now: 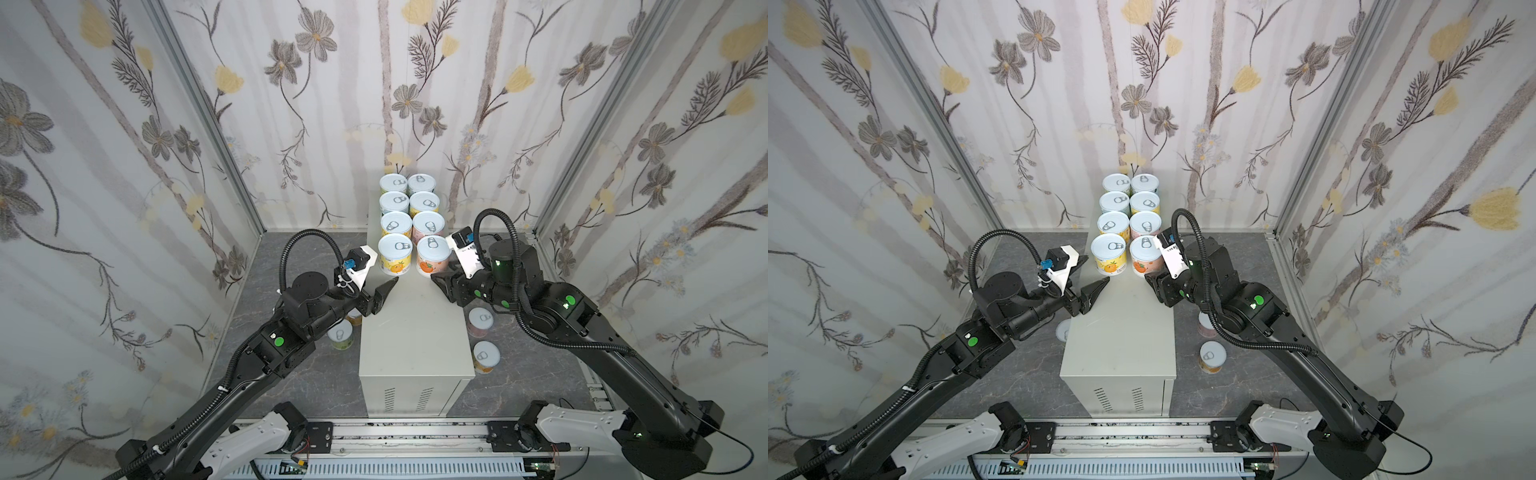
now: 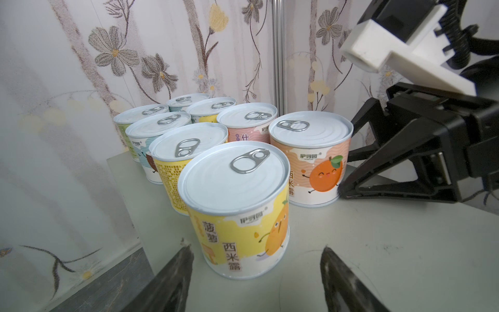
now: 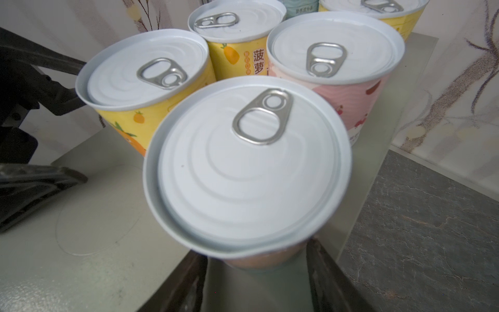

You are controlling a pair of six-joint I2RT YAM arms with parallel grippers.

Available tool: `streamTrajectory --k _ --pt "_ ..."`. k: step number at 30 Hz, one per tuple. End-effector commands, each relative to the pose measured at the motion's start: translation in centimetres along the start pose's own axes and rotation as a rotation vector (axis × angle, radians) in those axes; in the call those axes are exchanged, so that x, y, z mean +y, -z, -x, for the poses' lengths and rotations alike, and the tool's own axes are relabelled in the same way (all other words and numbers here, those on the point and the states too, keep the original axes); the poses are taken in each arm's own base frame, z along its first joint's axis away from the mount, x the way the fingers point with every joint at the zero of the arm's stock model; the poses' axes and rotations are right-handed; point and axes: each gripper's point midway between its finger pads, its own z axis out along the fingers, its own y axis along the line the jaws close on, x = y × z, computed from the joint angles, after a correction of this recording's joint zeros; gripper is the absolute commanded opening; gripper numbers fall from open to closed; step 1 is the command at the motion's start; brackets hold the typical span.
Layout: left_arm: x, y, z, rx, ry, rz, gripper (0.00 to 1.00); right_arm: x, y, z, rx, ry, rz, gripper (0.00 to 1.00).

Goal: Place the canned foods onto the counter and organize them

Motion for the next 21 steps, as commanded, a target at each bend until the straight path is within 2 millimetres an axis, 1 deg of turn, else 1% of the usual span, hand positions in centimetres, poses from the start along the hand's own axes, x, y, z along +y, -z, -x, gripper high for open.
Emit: streamTrajectory --k 1,12,21 --pt "-0.17 -0.03 1.14 -0.050 -0.013 -0.012 0.75 0.12 -0.34 0.05 0.000 0.010 0.010 0.58" --pt "0.02 0.03 1.24 -0.066 -0.004 0.000 0.74 0.04 -0.64 -0.23 0.009 0.007 0.015 0.55" --pt "0.03 -0.09 1.08 -0.063 0.001 0.000 0.71 0.12 -0.76 -0.34 0.014 0.006 0.024 0.55"
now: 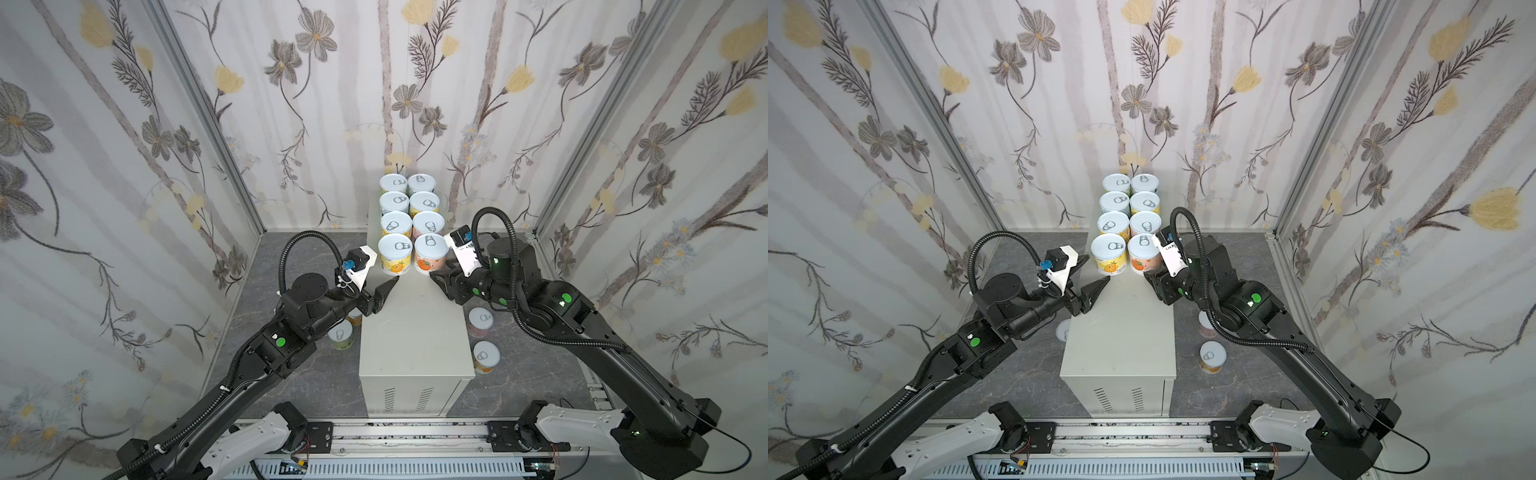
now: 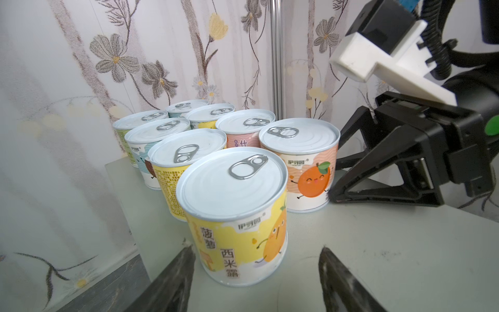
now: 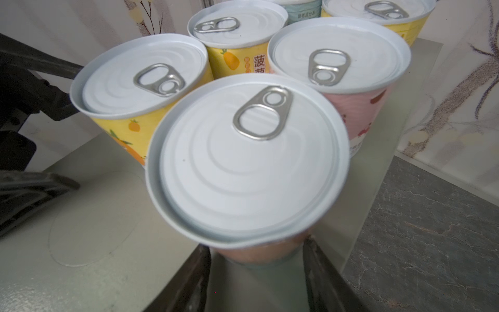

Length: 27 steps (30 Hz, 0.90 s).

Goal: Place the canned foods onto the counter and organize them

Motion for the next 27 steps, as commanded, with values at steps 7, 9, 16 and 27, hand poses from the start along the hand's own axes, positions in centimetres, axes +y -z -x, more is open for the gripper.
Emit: streamTrajectory --k 7,9,16,27 --pt "-0.11 -0.29 0.68 -0.035 0.004 -0.010 0.67 0.19 -0.52 -0.95 0.035 0.007 0.020 0.55" --pt "-0.13 -0.35 0.66 -0.035 0.006 -0.011 0.66 0.17 -0.55 -1.04 0.038 0.007 0.021 0.56" --pt "-0.22 -0.45 0.69 -0.036 0.008 -0.016 0.64 -0.04 -0.57 -1.28 0.043 0.003 0.015 0.57" --pt "-0.36 -0.65 0.68 -0.037 0.008 -0.026 0.61 -0.09 -0.78 -1.43 0.049 -0.001 0.015 0.60"
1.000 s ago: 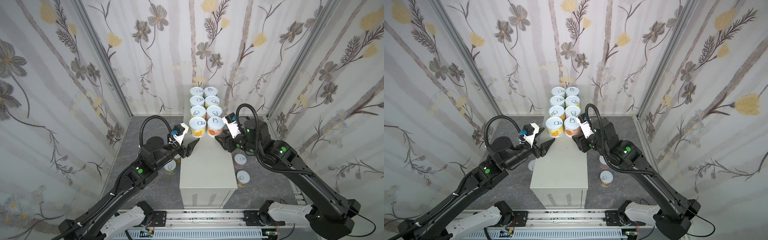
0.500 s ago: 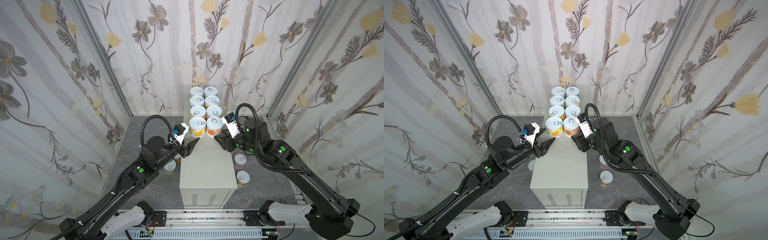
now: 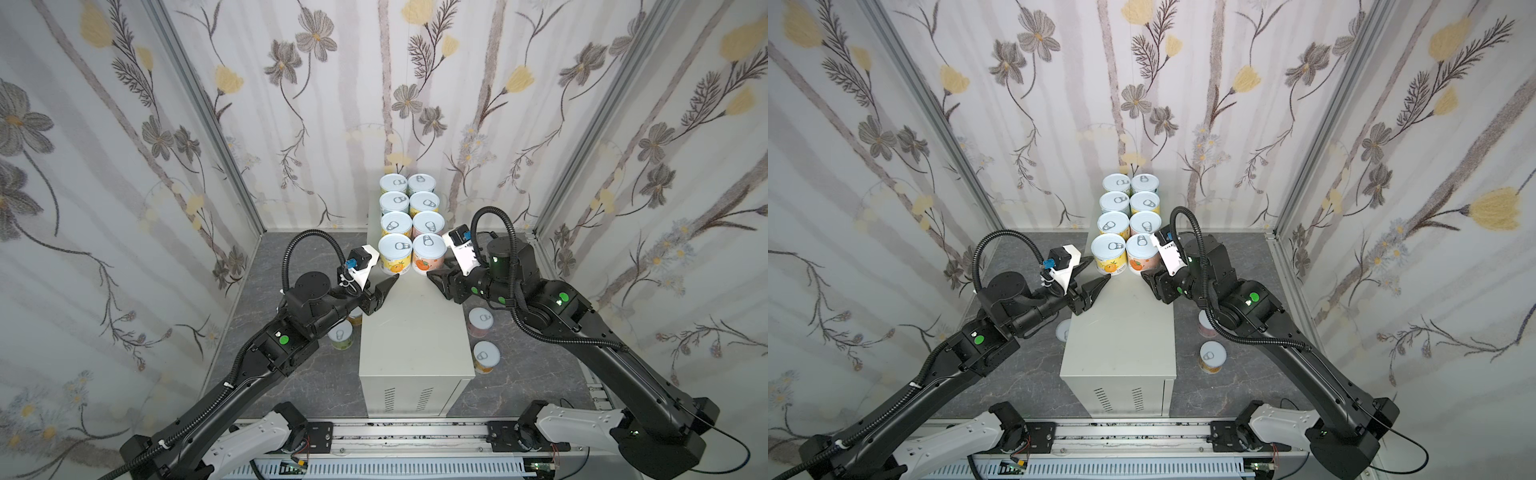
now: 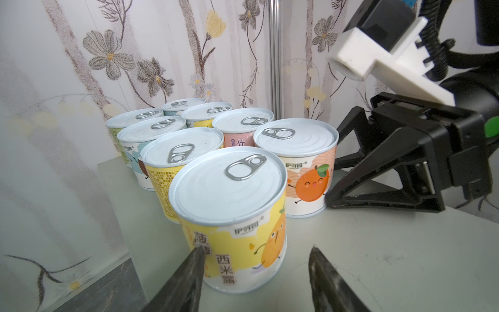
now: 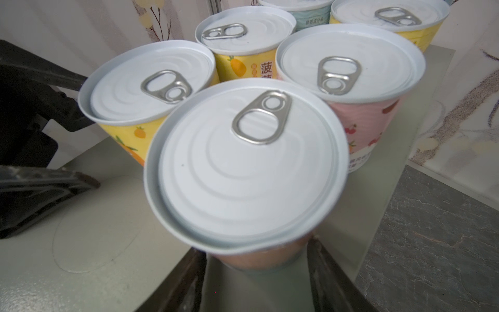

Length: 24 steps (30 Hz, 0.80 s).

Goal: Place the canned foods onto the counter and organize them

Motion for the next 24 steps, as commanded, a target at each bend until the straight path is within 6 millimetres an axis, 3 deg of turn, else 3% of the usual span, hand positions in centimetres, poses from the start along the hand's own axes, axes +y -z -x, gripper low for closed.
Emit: streamTrajectory --k 1,24 --pt "-0.16 -0.09 0.94 -0.037 0.000 -0.012 0.61 -0.13 -0.25 -1.55 0.060 -0.005 -0.003 0.60" --pt "-0.47 -0.09 0.87 -0.032 0.015 -0.030 0.59 -0.19 -0.30 -2.25 0.072 0.002 0.001 0.64"
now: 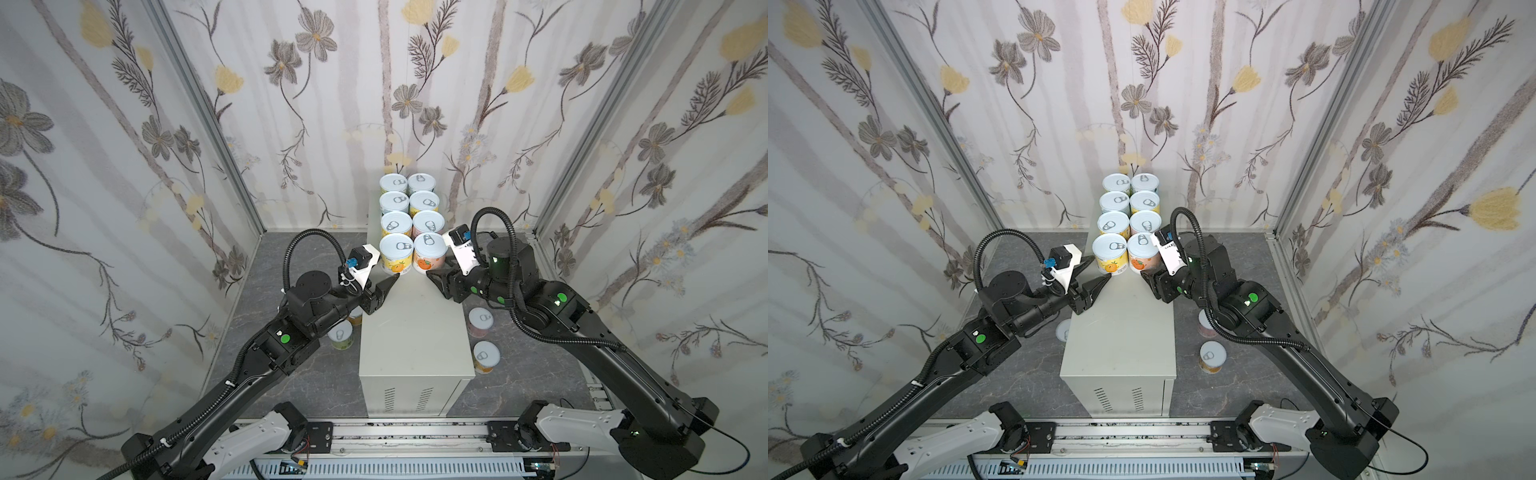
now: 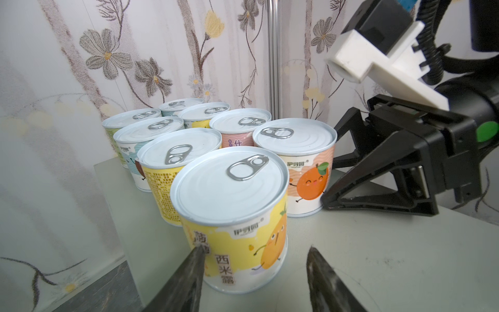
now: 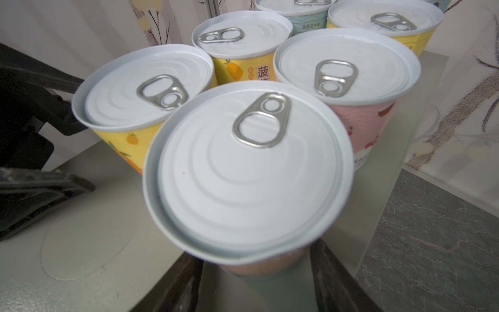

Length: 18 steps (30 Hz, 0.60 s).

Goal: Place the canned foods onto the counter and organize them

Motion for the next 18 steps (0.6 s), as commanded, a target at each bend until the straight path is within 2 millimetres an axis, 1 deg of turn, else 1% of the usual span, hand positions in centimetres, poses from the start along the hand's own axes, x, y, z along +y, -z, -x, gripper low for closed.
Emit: streamTrajectory --k 1,5,14,18 --pt "-0.34 0.06 0.78 -0.028 0.010 -0.021 0.59 0.04 -0.04 -2.42 0.091 -0.008 0.005 0.65" --pt "-0.34 0.11 0.71 -0.027 0.013 -0.021 0.59 0.10 0.14 -2.46 0.088 -0.011 0.008 0.68" --pt "-0.35 0.29 0.73 -0.026 0.019 -0.020 0.57 0.06 0.05 -2.72 0.094 -0.010 0.006 0.69" --pt "-0.29 0.39 0.67 -0.024 0.020 -0.016 0.58 0.05 0.14 -2.69 0.089 -0.009 0.006 0.74"
